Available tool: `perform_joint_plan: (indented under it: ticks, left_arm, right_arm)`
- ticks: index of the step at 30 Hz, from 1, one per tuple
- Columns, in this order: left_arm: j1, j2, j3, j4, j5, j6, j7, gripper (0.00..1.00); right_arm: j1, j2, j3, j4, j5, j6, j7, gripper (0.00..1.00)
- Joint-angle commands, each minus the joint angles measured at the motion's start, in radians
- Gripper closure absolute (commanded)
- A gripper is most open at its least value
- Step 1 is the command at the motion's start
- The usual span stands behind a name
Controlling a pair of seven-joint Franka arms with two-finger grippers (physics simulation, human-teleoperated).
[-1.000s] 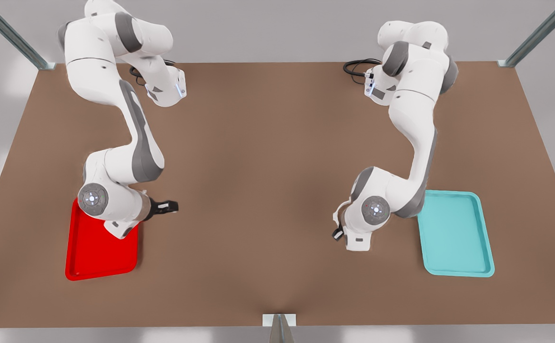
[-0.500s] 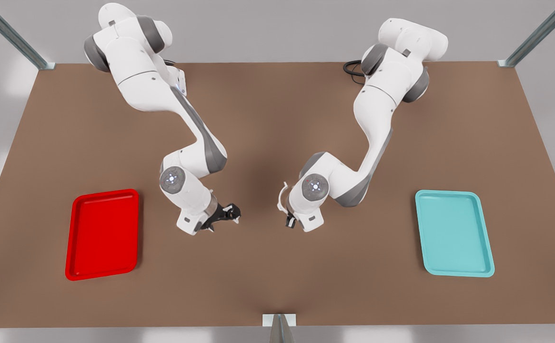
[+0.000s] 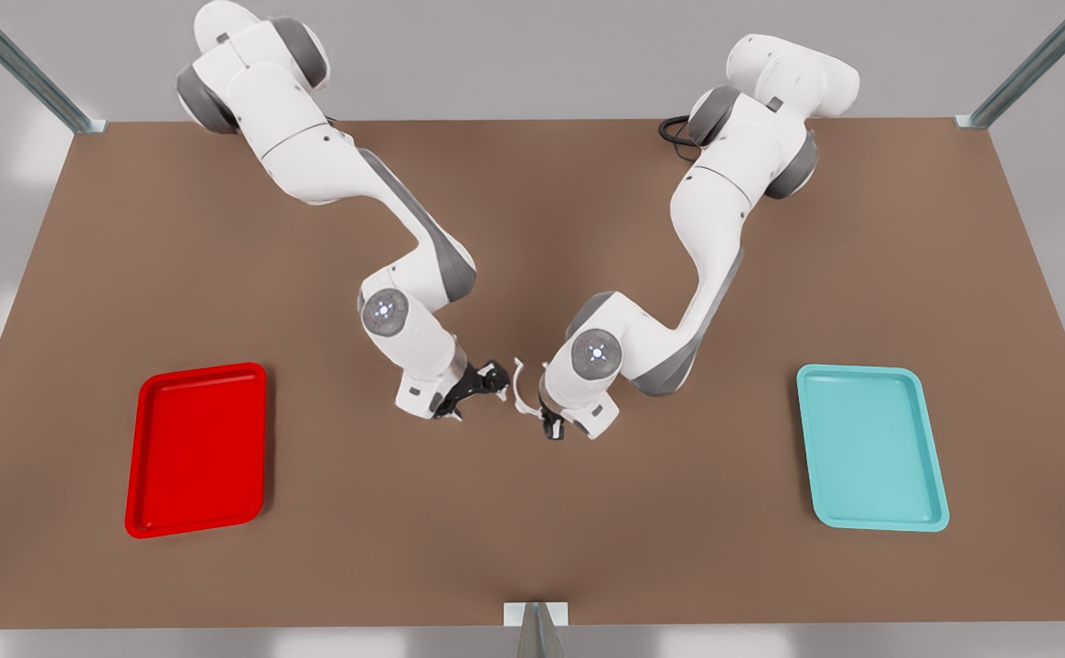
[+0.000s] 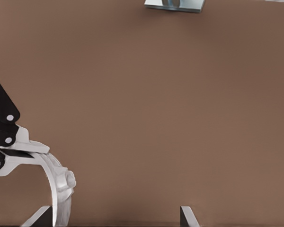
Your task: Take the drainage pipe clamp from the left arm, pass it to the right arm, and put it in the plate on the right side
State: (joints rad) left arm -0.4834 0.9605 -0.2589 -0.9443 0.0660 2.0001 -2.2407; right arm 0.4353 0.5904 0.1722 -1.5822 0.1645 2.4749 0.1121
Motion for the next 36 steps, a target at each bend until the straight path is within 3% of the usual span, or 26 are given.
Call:
perform_joint_plan:
  ticks: [1, 12, 27, 28, 29, 30, 31, 32, 33, 36]
  left_arm:
    - [-0.001, -0.002, 0.0, -0.001, 0.002, 0.013, -0.232, 0.79]
    - [-0.003, -0.002, 0.0, 0.001, 0.002, 0.028, -0.238, 0.79]
    - [-0.009, -0.006, -0.005, 0.001, 0.002, 0.028, -0.238, 0.79]
    - [-0.009, -0.006, -0.005, 0.001, 0.002, 0.028, -0.238, 0.79]
    - [-0.011, -0.005, -0.003, 0.001, 0.002, 0.028, -0.237, 0.79]
    - [-0.012, -0.005, -0.003, 0.001, 0.002, 0.028, -0.237, 0.79]
    - [-0.012, -0.005, -0.003, 0.001, 0.002, 0.028, -0.237, 0.79]
    - [-0.015, -0.005, 0.0, 0.001, 0.002, 0.029, -0.235, 0.59]
    - [-0.015, -0.005, 0.003, 0.001, 0.003, 0.037, -0.237, 0.0]
    - [-0.015, -0.005, 0.003, 0.001, 0.003, 0.036, -0.237, 0.0]
  right_arm:
    - [0.01, 0.002, 0.004, -0.002, 0.001, 0.039, 0.005, 0.0]
    - [0.053, 0.022, 0.004, -0.042, -0.005, 0.061, 0.003, 0.0]
    - [0.059, 0.128, 0.004, 0.042, -0.013, 0.098, 0.001, 0.0]
    - [0.059, 0.128, 0.004, 0.042, -0.013, 0.098, 0.001, 0.03]
    - [0.059, 0.128, 0.004, 0.042, -0.013, 0.098, 0.001, 0.27]
    - [0.057, 0.128, 0.004, 0.042, -0.013, 0.098, -0.002, 0.58]
    - [0.053, 0.128, 0.004, 0.042, -0.011, 0.096, -0.031, 0.69]
    - [0.053, 0.128, 0.004, 0.042, -0.013, 0.096, -0.031, 0.74]
    - [0.051, 0.128, 0.003, 0.042, -0.013, 0.096, -0.032, 0.78]
    - [0.051, 0.126, 0.001, 0.047, -0.014, 0.096, -0.029, 0.79]
